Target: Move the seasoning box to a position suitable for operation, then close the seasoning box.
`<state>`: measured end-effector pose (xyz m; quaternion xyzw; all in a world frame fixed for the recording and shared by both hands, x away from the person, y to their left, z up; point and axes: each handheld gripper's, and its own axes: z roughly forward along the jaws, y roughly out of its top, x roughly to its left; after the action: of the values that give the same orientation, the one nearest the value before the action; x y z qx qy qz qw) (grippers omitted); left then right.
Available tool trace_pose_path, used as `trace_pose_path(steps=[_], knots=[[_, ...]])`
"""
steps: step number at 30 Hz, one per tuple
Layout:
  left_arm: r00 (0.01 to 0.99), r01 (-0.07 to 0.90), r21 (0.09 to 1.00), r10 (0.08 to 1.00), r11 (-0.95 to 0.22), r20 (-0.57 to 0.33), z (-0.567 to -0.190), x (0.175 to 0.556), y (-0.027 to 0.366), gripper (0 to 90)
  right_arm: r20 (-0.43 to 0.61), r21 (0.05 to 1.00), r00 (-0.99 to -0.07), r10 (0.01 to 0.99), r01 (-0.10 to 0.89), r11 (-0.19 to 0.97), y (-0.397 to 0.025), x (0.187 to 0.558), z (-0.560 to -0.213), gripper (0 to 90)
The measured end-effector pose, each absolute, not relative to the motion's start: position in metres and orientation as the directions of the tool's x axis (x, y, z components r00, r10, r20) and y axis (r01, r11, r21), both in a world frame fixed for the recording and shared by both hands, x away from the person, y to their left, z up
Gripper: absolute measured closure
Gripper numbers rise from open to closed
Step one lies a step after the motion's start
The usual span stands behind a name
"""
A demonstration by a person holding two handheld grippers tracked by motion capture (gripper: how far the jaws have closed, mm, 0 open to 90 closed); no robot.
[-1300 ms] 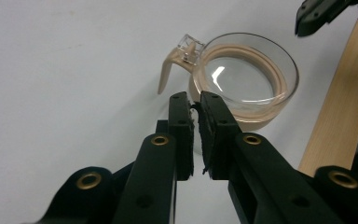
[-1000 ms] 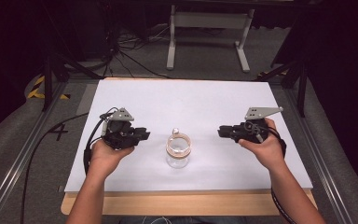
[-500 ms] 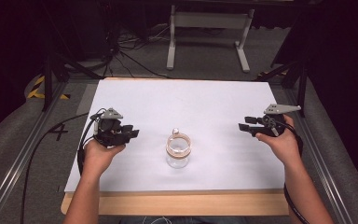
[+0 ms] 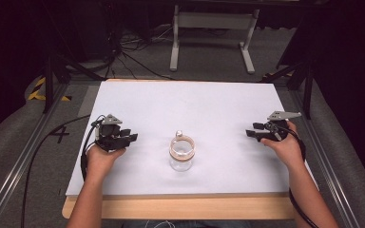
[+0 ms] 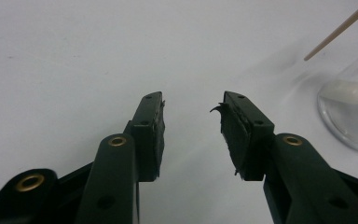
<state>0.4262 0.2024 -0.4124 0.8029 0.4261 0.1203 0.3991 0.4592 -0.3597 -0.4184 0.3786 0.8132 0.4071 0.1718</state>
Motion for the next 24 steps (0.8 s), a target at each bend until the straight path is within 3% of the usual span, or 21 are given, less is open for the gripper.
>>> trace_pose_path(steps=[24], knots=[[0.617,0.622,0.703,0.769,-0.346,-0.167,-0.42,0.428,0.199,58.1,-0.035,0.749,-0.704,0.709,0.451,0.484,-0.351,0.463,-0.443,41.4]])
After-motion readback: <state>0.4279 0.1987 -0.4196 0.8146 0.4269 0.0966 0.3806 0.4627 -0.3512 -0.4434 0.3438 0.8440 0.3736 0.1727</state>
